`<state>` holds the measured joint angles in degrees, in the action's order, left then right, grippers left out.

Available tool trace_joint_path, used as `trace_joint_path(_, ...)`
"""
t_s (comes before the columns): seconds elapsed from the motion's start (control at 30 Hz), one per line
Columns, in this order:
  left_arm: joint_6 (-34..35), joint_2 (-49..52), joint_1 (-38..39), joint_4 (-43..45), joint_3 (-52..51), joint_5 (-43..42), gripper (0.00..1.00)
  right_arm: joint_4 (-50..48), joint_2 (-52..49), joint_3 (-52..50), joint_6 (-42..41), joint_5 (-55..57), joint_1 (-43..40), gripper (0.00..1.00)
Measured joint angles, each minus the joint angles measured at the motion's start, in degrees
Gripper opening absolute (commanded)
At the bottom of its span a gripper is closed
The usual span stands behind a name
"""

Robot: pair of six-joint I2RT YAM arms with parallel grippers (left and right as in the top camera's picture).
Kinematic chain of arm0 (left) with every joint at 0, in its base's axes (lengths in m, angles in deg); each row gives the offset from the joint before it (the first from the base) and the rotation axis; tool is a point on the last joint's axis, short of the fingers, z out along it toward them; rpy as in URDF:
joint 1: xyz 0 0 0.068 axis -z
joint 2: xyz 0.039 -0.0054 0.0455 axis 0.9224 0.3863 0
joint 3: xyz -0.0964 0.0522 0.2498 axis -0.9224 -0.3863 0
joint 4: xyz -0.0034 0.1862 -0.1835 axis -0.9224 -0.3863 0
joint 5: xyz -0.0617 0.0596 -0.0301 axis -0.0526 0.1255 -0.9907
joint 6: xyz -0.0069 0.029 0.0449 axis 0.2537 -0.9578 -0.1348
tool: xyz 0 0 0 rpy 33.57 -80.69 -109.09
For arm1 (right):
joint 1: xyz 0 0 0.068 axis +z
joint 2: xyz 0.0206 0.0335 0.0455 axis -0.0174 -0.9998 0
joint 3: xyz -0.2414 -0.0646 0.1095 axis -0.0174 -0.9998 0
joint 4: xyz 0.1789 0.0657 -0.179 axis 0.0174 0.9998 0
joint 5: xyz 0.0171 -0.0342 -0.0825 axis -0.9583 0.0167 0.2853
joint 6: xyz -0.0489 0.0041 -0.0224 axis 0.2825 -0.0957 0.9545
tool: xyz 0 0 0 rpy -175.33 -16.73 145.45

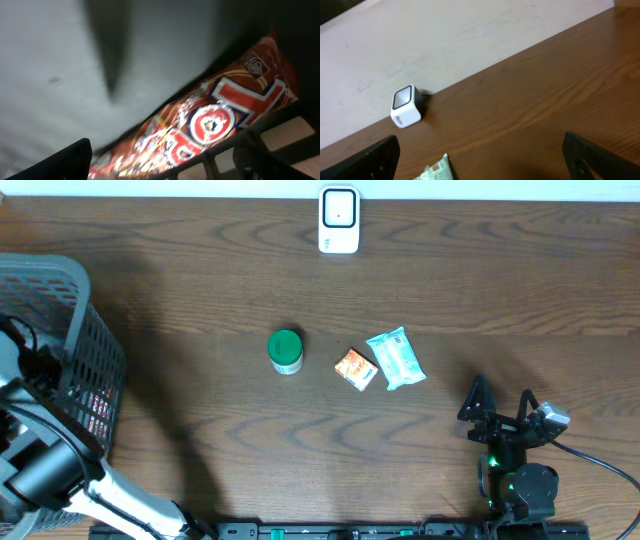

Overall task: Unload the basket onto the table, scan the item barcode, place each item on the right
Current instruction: 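Return the left gripper into the basket toward the red candy bar, then grasp the red-orange candy bar with the left gripper and lift it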

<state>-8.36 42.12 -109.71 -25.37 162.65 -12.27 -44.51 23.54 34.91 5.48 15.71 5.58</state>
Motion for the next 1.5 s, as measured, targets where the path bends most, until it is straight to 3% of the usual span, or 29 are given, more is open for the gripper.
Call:
trace_joint_path(0.3,-6.8,5.9,-0.3,-0.9,0.2,-3.4,0.91,0.0,0.0,0.0,0.0,0.0,0.0,0.99)
trace_joint_path(0.53,-0.5,6.9,0.2,-2.4,1.0,5.2,0.87,0.0,0.0,0.0,0.0,0.0,0.0,0.99)
trace_joint_path(0.6,1.7,6.9,0.2,-2.6,1.3,8.4,0.73,0.0,0.0,0.0,0.0,0.0,0.0,0.99)
trace_joint_path(0.67,3.3,6.9,0.2,-2.4,1.5,11.2,0.39,0.0,0.0,0.0,0.0,0.0,0.0,0.99)
trace_joint_path(0.7,4.1,6.9,0.2,-2.2,1.5,12.5,0.27,0.0,0.0,0.0,0.0,0.0,0.0,0.99)
trace_joint_path(0.77,5.1,7.1,0.2,-1.3,1.5,14.9,0.12,0.0,0.0,0.0,0.0,0.0,0.0,0.99)
trace_joint_path(1.07,7.0,7.5,0.2,-1.3,2.4,19.5,0.07,0.0,0.0,0.0,0.0,0.0,0.0,0.99)
trace_joint_path(1.23,8.3,6.5,0.5,-4.6,9.8,19.6,0.08,0.0,0.0,0.0,0.0,0.0,0.0,0.99)
trace_joint_path(1.37,9.0,-0.4,1.9,-4.9,15.9,17.0,0.08,0.0,0.0,0.0,0.0,0.0,0.0,0.99)
trace_joint_path(1.5,10.1,-12.8,4.2,-1.1,20.1,8.9,0.07,0.0,0.0,0.0,0.0,0.0,0.0,0.99)
